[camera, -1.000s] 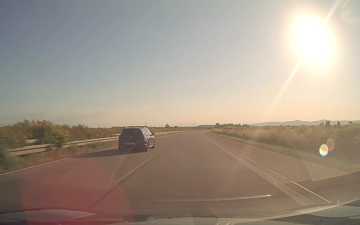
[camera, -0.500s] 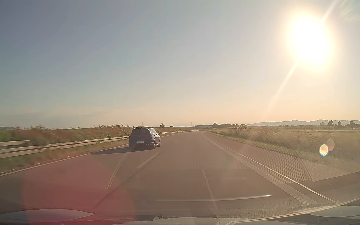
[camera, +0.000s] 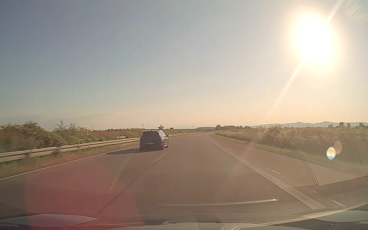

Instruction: Follow the waypoints while adhering to traffic rules and regulations

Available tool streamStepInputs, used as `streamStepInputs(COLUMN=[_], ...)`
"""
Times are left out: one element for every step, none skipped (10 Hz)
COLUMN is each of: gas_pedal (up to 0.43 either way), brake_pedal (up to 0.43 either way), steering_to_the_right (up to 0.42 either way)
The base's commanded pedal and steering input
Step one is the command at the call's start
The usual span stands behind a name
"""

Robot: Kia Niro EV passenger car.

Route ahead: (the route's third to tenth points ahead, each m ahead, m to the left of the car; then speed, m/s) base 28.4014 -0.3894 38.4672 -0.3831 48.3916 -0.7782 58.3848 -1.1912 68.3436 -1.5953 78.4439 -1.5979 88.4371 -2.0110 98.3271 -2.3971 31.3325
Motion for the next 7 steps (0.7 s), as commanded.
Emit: streamStepInputs(gas_pedal=[0.197, 0.197, 0.197, 0.197, 0.197, 0.197, 0.197], brake_pedal=[0.000, 0.000, 0.000, 0.000, 0.000, 0.000, 0.000], steering_to_the_right=[0.004, 0.004, 0.004, 0.004, 0.004, 0.004, 0.005])
